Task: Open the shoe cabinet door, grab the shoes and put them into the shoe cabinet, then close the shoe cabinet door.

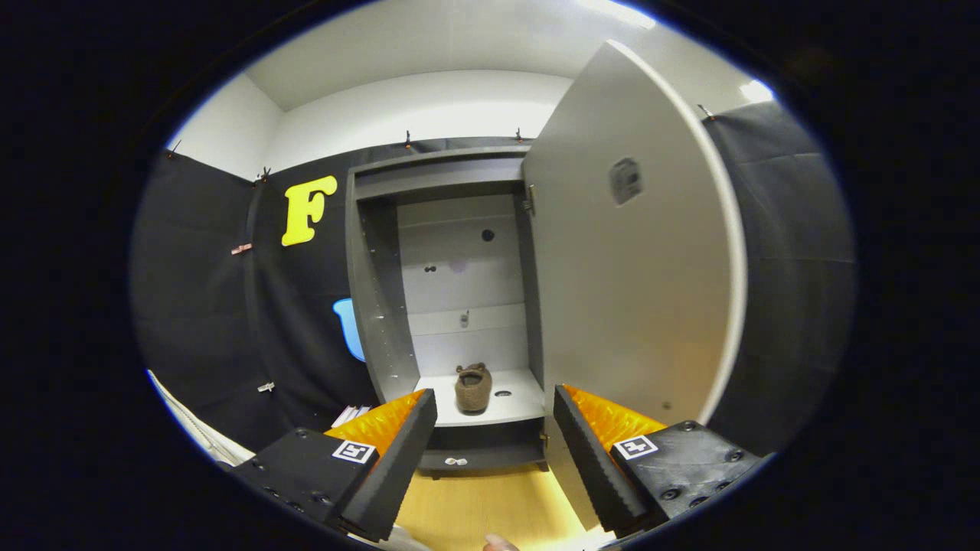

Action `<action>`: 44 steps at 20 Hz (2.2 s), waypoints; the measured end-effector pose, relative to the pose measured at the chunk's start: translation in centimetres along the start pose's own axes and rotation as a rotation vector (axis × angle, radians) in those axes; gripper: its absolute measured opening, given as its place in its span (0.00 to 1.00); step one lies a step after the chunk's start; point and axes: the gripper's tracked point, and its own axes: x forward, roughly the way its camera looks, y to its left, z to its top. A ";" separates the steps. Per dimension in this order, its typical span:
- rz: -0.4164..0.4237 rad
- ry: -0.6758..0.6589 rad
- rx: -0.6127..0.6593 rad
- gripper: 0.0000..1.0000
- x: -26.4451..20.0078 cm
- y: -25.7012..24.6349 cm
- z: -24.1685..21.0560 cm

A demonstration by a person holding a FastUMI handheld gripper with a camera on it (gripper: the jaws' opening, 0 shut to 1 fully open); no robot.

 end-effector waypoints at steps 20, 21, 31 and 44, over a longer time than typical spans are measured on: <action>-0.076 0.066 -0.044 0.98 0.3 -23.7 -1.9; -0.055 0.065 -0.047 0.98 1.3 -23.9 -2.0; 0.101 0.099 -0.020 0.98 7.9 -23.3 -3.2; 0.113 0.097 -0.028 0.98 6.5 -17.2 -4.0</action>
